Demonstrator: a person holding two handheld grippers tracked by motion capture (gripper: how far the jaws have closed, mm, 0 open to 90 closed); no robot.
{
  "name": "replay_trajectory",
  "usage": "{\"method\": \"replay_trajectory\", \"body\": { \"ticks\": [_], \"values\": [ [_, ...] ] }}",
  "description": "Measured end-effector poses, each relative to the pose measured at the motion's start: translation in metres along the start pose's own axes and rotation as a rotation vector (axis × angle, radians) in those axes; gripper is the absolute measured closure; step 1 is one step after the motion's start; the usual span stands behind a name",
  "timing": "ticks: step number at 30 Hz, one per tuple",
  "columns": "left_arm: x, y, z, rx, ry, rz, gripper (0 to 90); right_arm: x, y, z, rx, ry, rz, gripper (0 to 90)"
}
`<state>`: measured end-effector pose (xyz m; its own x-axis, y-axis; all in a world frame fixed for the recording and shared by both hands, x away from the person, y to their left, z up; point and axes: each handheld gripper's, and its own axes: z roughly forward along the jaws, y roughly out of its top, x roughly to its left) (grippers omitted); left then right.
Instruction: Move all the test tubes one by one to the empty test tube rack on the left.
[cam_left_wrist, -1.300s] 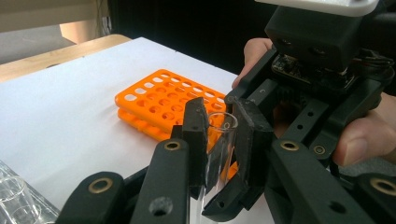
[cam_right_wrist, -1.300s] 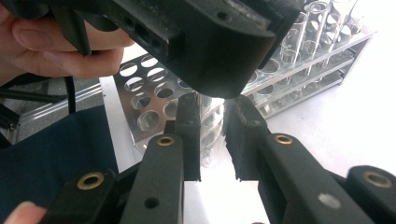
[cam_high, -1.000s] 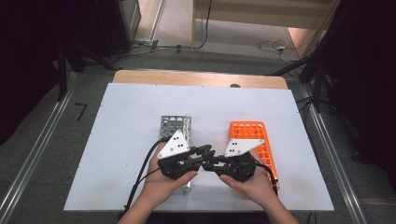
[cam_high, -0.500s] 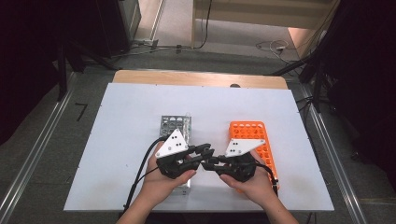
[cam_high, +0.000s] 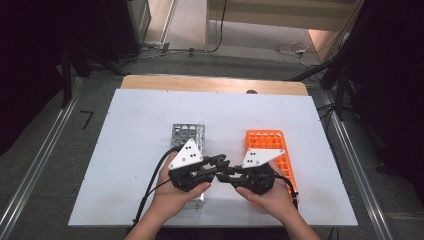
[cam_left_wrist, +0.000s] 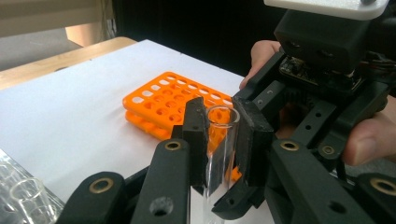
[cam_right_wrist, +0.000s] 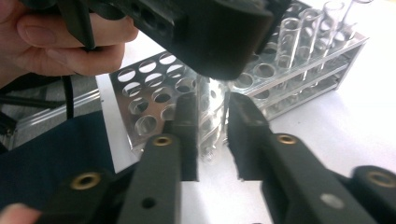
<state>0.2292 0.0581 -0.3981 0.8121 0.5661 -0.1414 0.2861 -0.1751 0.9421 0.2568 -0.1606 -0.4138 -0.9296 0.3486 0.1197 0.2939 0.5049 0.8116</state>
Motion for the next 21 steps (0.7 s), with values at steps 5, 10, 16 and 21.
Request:
{"method": "replay_trajectory", "body": {
  "ticks": [5, 10, 16, 21],
  "values": [
    [0.008, 0.001, -0.003, -0.010, 0.035, -0.002, 74.5, -0.007, -0.003, -0.007, -0.037, -0.034, 0.010, 51.2],
    [0.018, 0.001, -0.006, -0.023, 0.073, -0.008, 74.5, -0.016, -0.008, -0.016, -0.068, -0.087, 0.030, 31.2],
    [0.035, 0.001, -0.011, -0.046, 0.125, -0.028, 74.5, -0.025, -0.017, -0.031, -0.099, -0.149, 0.067, 10.0],
    [0.046, 0.002, -0.010, -0.057, 0.154, -0.033, 74.6, -0.035, -0.028, -0.047, -0.118, -0.173, 0.106, 0.0]
  ]
}}
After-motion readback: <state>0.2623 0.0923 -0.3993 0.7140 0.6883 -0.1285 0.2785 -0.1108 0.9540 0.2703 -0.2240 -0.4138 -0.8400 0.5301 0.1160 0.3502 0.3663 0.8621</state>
